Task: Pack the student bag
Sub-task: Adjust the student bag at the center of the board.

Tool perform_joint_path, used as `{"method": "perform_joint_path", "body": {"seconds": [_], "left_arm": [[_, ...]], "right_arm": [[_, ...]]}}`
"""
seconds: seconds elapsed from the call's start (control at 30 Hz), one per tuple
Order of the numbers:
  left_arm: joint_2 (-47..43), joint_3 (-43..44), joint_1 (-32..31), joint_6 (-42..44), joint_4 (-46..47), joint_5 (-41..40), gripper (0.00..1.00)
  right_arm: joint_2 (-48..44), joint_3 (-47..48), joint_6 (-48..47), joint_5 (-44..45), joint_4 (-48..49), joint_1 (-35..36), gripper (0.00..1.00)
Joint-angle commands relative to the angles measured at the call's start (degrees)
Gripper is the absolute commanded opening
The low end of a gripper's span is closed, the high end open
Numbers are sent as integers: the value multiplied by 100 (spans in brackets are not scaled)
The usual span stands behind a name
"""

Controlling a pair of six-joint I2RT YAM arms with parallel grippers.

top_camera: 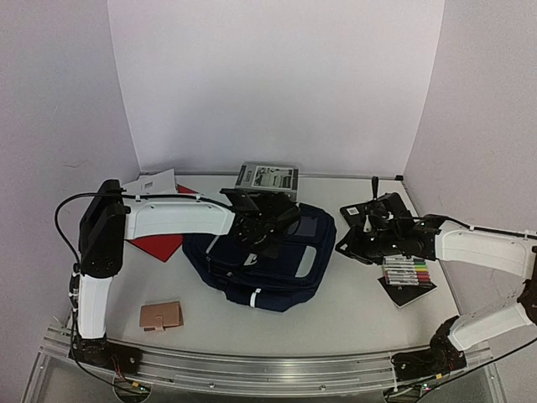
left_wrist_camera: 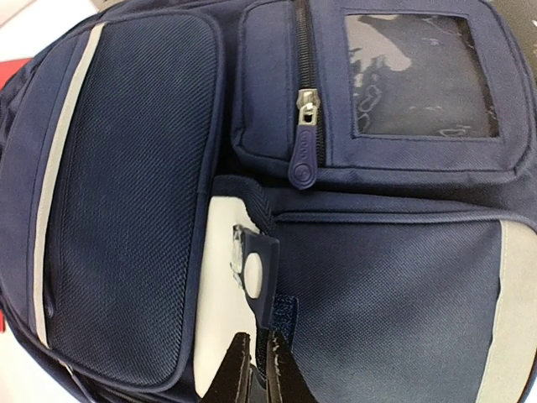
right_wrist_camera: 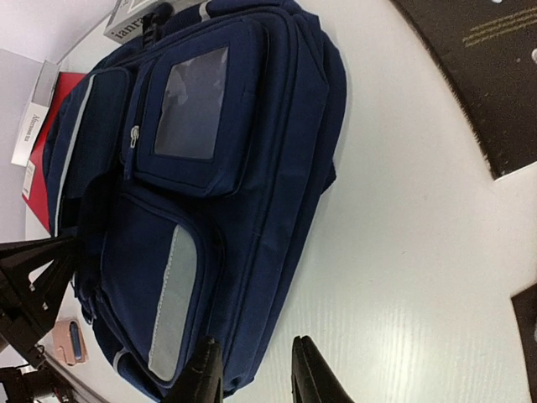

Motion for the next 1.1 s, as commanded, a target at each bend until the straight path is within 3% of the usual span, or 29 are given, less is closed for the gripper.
{"method": "perform_joint_path", "body": {"seconds": [0.0,0.17,0.6,0.73,0.97,1.07], "left_arm": [[-517,-268,253,-35,-18,-228,5],[-744,-515,363,93,252,-46,0],[-1147,-984,657,271,778,449,0],[-1207,-1108,722,318,913,591,0],[-1583,-1556,1003,321,1074,728,0],[-1864,-1881,1194,305,1250,876,0]], "right_arm": [[431,141,238,-199,429,183,37],[808,60,523,-452,1082,360,54],[1816,147,831,-514,1844,724,46],[1979,137,905,-379,2047,734,36],[1919,4,1024,262,2052,732,3],[1836,-57,997,491,1935,667,0]]}}
